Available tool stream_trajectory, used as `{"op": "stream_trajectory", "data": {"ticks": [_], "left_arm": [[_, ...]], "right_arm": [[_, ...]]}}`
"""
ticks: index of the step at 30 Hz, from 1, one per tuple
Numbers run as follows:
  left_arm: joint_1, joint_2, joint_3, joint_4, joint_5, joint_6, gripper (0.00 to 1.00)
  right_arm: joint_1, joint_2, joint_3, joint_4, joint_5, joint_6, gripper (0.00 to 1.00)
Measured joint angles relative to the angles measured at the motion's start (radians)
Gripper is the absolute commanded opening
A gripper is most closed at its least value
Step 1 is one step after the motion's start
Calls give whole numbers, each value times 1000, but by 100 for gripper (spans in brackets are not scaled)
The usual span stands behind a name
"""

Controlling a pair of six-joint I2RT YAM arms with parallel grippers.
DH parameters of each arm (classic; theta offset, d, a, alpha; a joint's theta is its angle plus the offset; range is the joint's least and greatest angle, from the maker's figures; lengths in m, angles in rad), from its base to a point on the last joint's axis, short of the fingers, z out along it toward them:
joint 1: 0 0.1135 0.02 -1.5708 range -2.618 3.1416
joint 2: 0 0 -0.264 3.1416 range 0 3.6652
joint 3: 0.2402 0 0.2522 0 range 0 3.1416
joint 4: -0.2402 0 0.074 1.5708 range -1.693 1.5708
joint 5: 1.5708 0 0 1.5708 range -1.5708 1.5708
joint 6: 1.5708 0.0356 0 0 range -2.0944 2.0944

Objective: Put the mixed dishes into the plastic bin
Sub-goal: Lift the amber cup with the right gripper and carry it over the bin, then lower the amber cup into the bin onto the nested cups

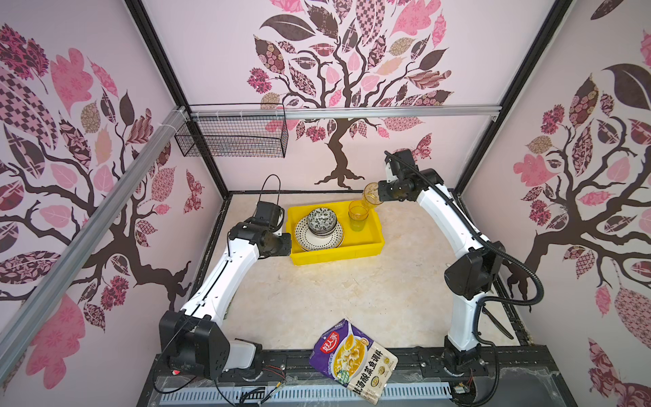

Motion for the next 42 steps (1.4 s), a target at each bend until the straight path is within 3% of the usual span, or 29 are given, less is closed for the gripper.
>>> {"op": "stream_trajectory", "data": {"ticks": [12,42], "left_arm": [[0,3,0,0,-16,2,41],[0,39,0,0,-16,4,41]], "right_arm": [[27,81,113,-52,11,-19,0],[40,199,117,-56,29,-40,0]]}}
